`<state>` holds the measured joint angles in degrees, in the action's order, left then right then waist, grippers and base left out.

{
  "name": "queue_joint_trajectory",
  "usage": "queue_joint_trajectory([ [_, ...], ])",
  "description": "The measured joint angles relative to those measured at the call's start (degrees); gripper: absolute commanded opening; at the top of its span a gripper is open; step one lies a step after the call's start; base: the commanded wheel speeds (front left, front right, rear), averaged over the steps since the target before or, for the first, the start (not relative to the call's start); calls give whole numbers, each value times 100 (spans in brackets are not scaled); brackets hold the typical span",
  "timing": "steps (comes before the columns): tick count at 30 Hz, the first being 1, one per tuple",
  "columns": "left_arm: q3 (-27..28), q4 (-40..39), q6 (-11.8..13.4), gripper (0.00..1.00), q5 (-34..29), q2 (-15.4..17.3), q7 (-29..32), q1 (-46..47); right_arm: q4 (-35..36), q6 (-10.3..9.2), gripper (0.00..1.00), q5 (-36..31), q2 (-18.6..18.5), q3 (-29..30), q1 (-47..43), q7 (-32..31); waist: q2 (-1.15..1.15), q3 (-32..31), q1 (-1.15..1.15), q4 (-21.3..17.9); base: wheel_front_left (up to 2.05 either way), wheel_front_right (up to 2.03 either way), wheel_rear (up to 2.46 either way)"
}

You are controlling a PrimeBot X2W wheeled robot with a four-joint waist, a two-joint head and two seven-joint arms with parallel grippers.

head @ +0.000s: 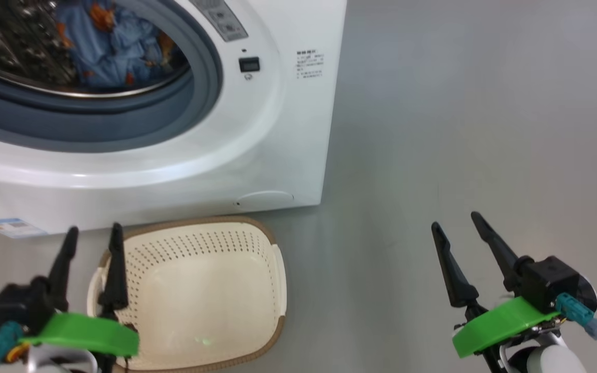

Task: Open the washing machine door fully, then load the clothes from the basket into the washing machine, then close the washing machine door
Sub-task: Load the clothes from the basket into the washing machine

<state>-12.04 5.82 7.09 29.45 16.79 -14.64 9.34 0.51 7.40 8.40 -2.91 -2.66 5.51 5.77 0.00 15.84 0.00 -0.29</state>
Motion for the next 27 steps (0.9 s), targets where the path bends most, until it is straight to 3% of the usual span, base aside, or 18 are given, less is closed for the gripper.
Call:
queue_joint_trajectory([
  [13,34,-209,-36,100,-526,-522,1,-1132,-42,0,100,135,9,34,-553,-16,0,-943,0,104,0,0,0],
  [27,185,-214,-171,100,-964,-896,1,-1557,-18,0,100,188,18,45,-912,-75,0,-1618,0,151,0,0,0],
])
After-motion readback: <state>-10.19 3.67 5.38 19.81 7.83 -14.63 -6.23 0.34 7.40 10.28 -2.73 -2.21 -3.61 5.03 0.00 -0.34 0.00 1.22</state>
